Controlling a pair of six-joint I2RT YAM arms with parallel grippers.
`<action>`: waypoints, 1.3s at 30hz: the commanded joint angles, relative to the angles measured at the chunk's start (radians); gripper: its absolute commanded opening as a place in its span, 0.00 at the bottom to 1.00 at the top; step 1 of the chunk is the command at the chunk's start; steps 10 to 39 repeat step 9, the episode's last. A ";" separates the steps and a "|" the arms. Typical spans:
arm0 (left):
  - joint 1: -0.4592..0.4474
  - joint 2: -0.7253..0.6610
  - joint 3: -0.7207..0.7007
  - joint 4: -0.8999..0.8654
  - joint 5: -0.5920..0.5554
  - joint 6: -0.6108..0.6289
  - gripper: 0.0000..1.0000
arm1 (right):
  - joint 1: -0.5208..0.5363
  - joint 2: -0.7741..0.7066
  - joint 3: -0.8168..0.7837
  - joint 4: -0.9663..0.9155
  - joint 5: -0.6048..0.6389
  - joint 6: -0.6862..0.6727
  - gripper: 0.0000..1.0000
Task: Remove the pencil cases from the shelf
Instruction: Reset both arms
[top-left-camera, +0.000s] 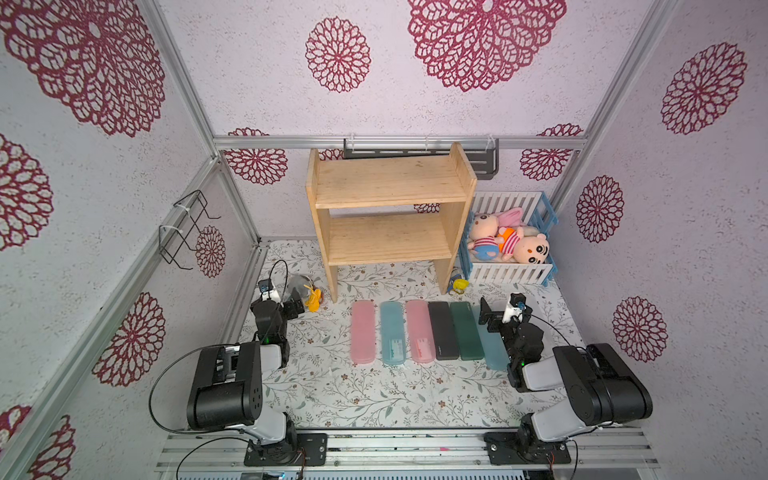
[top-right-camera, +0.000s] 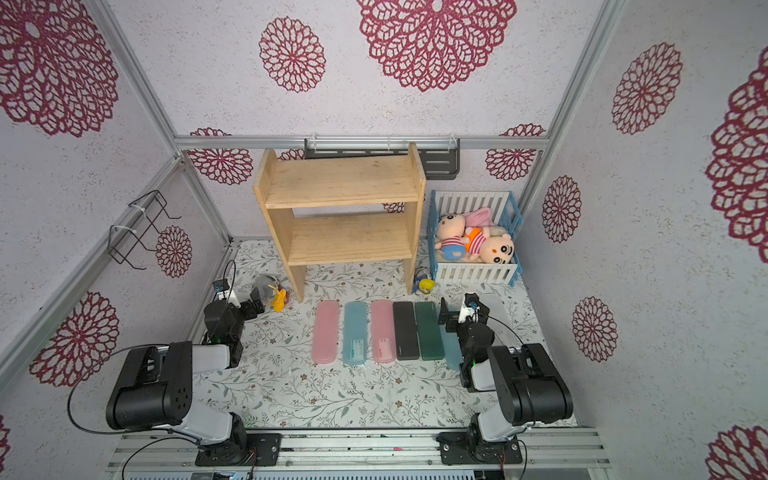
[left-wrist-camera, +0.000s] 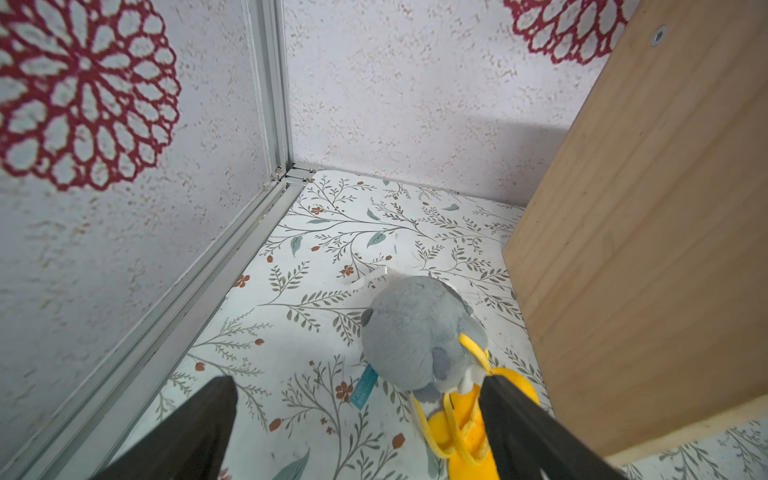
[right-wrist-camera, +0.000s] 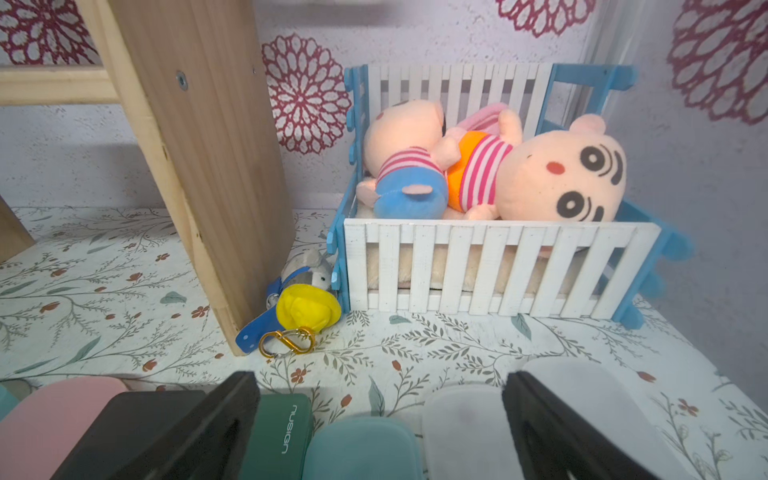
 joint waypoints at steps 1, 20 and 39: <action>-0.007 0.000 0.005 -0.011 0.005 0.013 0.97 | 0.002 -0.005 0.018 0.052 0.024 -0.015 0.99; -0.007 0.002 0.008 -0.013 0.005 0.015 0.97 | 0.002 -0.003 0.019 0.057 0.022 -0.014 0.99; -0.007 0.002 0.008 -0.013 0.005 0.015 0.97 | 0.002 -0.003 0.019 0.057 0.022 -0.014 0.99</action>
